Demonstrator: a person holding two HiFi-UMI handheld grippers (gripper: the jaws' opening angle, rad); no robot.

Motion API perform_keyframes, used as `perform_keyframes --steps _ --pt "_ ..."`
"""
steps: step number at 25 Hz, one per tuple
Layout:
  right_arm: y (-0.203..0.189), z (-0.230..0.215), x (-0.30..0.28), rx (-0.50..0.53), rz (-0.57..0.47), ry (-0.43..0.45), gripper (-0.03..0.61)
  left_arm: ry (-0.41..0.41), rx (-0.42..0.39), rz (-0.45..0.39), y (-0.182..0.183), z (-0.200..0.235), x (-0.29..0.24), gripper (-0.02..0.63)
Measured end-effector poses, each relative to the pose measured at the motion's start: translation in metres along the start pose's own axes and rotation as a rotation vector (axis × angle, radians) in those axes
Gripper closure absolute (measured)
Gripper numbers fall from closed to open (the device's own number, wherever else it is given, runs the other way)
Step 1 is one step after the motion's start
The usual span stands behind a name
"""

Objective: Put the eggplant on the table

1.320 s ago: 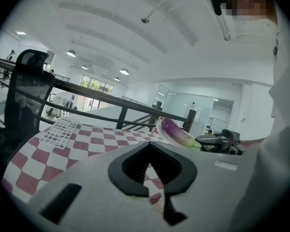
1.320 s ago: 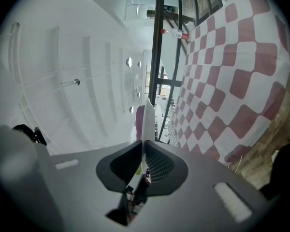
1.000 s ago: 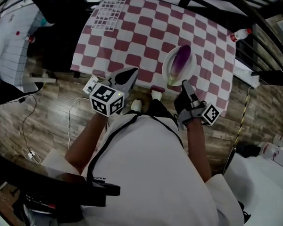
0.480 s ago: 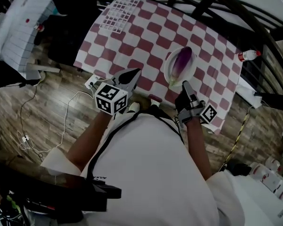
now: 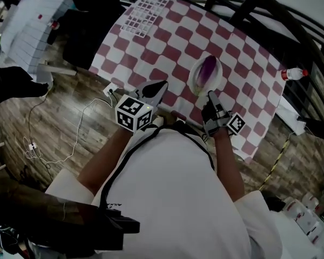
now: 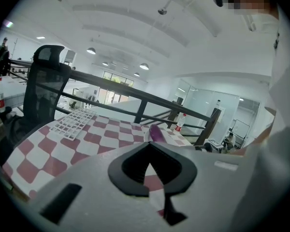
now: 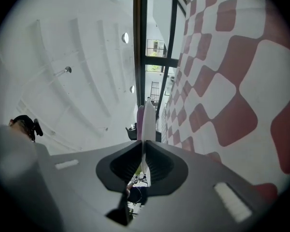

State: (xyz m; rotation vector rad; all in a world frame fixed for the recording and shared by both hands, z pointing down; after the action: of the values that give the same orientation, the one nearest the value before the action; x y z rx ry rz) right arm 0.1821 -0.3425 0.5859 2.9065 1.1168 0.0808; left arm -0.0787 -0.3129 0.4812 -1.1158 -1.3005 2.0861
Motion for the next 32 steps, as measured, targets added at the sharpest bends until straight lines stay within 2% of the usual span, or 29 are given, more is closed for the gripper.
perform_keyframes --steps 13,32 --pt "0.021 -0.049 -0.01 -0.022 0.106 -0.038 0.546 0.084 -0.002 0.022 0.0 -0.008 0.004 0.608" --pt "0.037 -0.079 -0.031 -0.03 0.158 -0.119 0.546 0.161 0.024 0.035 0.007 -0.006 0.0 0.609"
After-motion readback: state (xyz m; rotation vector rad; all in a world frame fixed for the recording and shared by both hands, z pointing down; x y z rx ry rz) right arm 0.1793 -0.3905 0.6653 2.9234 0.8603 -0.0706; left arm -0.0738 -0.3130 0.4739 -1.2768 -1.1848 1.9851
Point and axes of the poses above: the fingertips, and each gripper's own axes: x backward along the fingers, z to its left, y out of its top, the point moved 7 cm from there along x, backward along the fingers, and after that the axes turned 8 degrees about -x, right-handed, at the moved point
